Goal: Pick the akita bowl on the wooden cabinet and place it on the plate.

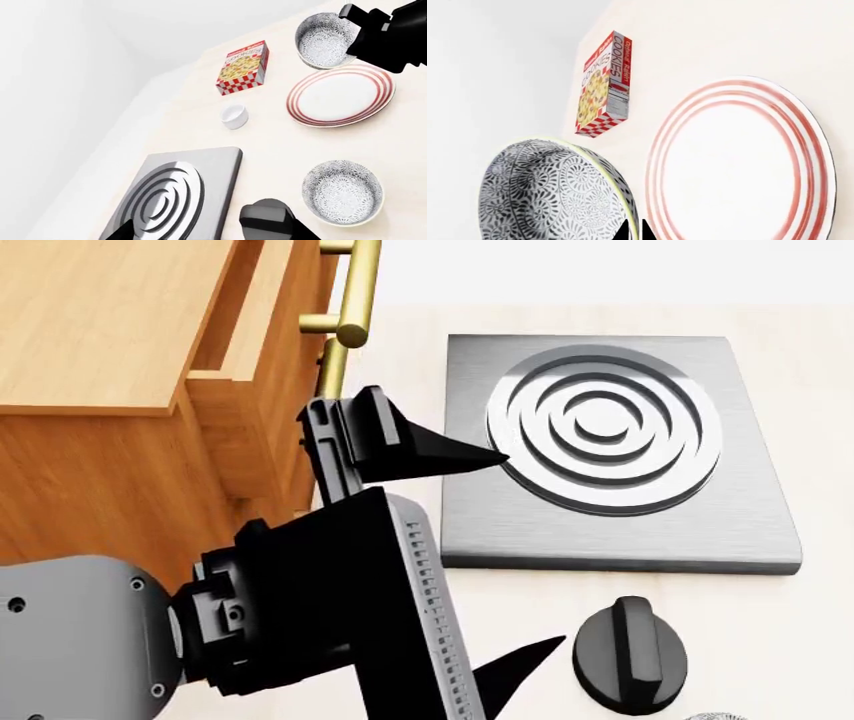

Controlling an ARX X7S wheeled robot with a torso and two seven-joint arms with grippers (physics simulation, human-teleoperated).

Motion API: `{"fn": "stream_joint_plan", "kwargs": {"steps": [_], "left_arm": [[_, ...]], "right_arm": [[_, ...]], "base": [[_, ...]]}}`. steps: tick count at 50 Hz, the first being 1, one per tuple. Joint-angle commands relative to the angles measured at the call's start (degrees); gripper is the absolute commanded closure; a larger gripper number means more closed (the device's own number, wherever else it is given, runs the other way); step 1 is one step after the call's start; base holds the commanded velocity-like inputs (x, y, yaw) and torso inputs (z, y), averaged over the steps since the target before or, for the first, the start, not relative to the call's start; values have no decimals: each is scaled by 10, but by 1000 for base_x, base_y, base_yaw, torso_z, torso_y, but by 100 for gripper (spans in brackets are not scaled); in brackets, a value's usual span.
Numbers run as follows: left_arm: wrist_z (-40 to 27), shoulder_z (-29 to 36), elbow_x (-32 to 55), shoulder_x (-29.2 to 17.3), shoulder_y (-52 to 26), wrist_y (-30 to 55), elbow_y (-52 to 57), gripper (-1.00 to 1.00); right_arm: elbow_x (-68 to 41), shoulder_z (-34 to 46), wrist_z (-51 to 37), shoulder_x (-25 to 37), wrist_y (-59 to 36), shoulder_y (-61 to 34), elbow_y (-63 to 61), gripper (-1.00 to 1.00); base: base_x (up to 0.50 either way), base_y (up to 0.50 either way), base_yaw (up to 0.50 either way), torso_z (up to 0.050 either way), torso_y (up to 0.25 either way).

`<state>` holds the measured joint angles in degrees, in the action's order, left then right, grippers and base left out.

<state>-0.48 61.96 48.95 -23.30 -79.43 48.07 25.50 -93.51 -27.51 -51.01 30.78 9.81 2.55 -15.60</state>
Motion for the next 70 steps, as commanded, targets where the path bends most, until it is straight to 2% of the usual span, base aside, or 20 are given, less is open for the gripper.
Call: {"fn": "stream_joint_plan", "kwargs": {"steps": [1,56,70], "left_arm": [[0,3,-3,-3,5,-5,0,-100],[12,20,-25,-9,29,-39,-23,-100],[14,23,-27,-7,30,-42,-27,-100]], "right_arm": [[2,-3,15,-7,0,-2,23,100],[35,49,51,7,-18,-73,191,100],[24,37,67,10,-18,-74,220,100]], "base": [[0,0,0,0,0],[0,0,0,0,0],[0,0,0,0,1]]}}
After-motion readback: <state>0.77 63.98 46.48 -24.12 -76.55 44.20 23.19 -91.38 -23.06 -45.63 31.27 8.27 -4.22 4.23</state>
